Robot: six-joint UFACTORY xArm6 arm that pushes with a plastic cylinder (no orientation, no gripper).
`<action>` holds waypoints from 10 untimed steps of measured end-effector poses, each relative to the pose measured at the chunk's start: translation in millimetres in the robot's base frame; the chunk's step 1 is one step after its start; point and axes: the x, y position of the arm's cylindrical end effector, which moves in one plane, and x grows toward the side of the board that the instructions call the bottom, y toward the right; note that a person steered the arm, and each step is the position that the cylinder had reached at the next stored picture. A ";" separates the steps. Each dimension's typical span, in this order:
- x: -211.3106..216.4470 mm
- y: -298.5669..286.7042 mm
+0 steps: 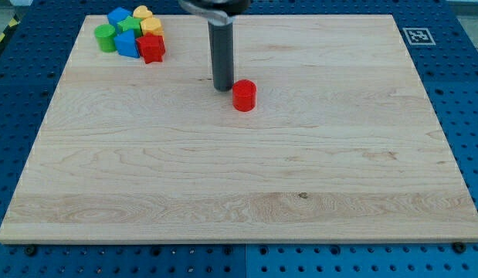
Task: Move the group of blocks down and right a bit
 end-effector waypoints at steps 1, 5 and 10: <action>-60.6 -10.2; -139.0 -46.3; -79.9 -68.8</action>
